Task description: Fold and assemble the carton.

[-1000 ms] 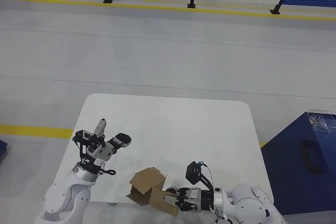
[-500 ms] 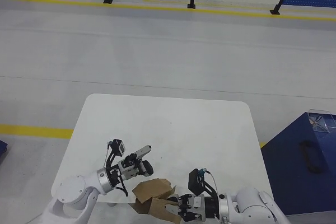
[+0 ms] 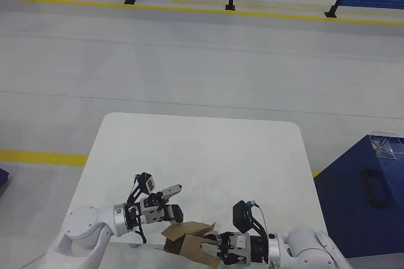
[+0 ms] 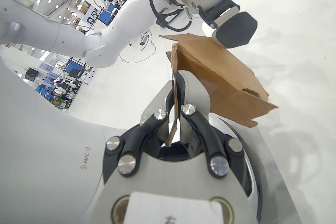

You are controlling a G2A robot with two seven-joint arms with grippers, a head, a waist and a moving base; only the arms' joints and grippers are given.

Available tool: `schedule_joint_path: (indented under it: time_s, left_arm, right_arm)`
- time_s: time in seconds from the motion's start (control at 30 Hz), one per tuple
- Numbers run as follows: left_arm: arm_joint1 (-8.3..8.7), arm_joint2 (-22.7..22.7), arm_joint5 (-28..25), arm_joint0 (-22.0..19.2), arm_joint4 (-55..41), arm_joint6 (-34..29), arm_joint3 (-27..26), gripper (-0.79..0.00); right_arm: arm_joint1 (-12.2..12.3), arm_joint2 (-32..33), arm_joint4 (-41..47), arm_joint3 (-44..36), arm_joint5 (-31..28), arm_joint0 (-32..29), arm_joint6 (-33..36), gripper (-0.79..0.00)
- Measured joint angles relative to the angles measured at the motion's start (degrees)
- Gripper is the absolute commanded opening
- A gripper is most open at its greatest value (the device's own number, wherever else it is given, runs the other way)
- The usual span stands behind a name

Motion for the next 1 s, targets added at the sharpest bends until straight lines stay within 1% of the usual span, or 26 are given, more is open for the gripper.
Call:
schedule_joint_path:
  time_s: [0.17, 0.27, 0.33, 0.4, 0.5, 0.57, 0.67, 0.73, 0.8, 0.9, 1.0]
  left_arm:
    - [0.0, 0.02, 0.26, -0.03, 0.05, -0.29, 0.02, 0.0]
    - [0.0, -0.02, 0.19, -0.02, 0.09, -0.22, 0.01, 0.0]
    - [0.13, -0.76, -1.69, 0.21, 1.47, 1.21, -1.01, 0.0]
    - [0.53, -2.42, -4.56, 0.9, 5.22, 2.92, -3.28, 0.0]
    - [1.5, -5.88, -8.77, 3.72, 15.94, 5.78, -9.74, 0.0]
    - [2.1, -7.91, -11.17, 6.46, 23.75, 7.11, -14.58, 0.0]
    - [2.92, -9.54, -14.11, 10.12, 33.87, 4.98, -19.99, 0.0]
    - [3.35, -10.13, -15.39, 11.98, 39.32, 3.31, -22.29, 0.0]
    - [3.64, -10.53, -15.92, 12.93, 41.68, 1.68, -23.34, 0.0]
    - [4.11, -11.26, -16.56, 13.41, 44.12, -1.14, -24.3, 0.0]
    - [4.34, -11.19, -16.31, 13.44, 45.24, -2.04, -24.78, 0.0]
  right_arm:
    - [0.0, 0.0, 0.0, 0.0, -0.01, 0.0, 0.01, -0.785]
    - [-0.09, -0.14, 1.07, 0.15, 1.2, -0.17, -2.06, -0.785]
    - [-0.06, -0.04, 2.91, 0.35, 2.23, -0.33, -3.36, -0.785]
    - [0.04, 0.66, 5.04, 0.52, 3.26, -0.51, -3.86, -0.785]
    - [0.33, 2.38, 9.43, 1.03, 4.43, -0.52, -3.17, -0.785]
    - [0.56, 3.68, 12.35, 1.44, 4.73, -0.42, -2.21, -0.785]
    - [0.85, 5.31, 15.9, 2.07, 5.41, -0.45, -1.05, -0.785]
    - [1.01, 5.94, 18.37, 2.46, 6.22, -0.6, -0.25, -0.785]
    - [1.13, 6.19, 20.68, 2.93, 7.25, -0.6, 0.83, -0.785]
    - [1.35, 6.28, 24.07, 3.76, 9.23, 0.05, 3.41, -0.785]
    - [1.51, 6.1, 24.74, 4.23, 9.83, 0.78, 5.47, -0.785]
